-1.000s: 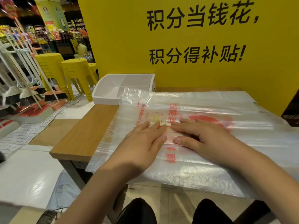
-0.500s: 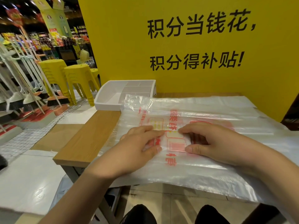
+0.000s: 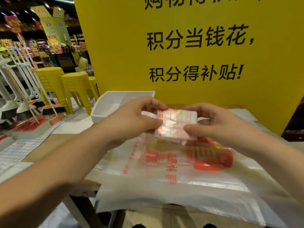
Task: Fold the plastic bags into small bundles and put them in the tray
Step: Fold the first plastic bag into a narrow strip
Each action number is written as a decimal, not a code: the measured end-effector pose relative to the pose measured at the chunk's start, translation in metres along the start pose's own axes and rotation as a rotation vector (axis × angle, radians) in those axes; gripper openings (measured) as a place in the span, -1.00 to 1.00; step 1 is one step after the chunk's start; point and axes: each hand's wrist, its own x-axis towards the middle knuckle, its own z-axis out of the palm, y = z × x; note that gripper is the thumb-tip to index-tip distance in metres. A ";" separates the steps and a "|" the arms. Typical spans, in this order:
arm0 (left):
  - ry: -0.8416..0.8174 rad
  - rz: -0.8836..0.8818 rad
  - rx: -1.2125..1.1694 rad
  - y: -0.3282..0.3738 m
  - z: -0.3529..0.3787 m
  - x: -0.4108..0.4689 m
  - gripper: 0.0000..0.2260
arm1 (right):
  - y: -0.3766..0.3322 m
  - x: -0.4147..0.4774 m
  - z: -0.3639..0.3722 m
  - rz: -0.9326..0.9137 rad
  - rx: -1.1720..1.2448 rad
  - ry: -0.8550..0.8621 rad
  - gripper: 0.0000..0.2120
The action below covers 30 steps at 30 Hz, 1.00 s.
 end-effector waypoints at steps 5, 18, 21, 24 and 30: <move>0.068 -0.033 -0.196 0.008 -0.009 0.068 -0.77 | -0.007 0.056 -0.019 0.125 0.308 0.061 -0.76; -0.085 0.168 1.266 -0.069 0.009 0.182 -0.68 | 0.054 0.197 -0.005 0.419 -0.476 0.238 -0.57; -0.161 0.147 1.310 -0.076 0.008 0.189 -0.68 | 0.063 0.209 0.004 0.396 -0.635 0.225 -0.40; -0.175 0.147 1.393 -0.078 0.009 0.195 -0.63 | 0.077 0.216 0.010 0.311 -0.660 0.283 -0.46; -0.239 0.039 1.556 -0.075 0.010 0.200 -0.48 | 0.087 0.219 0.010 0.066 -0.776 0.185 -0.83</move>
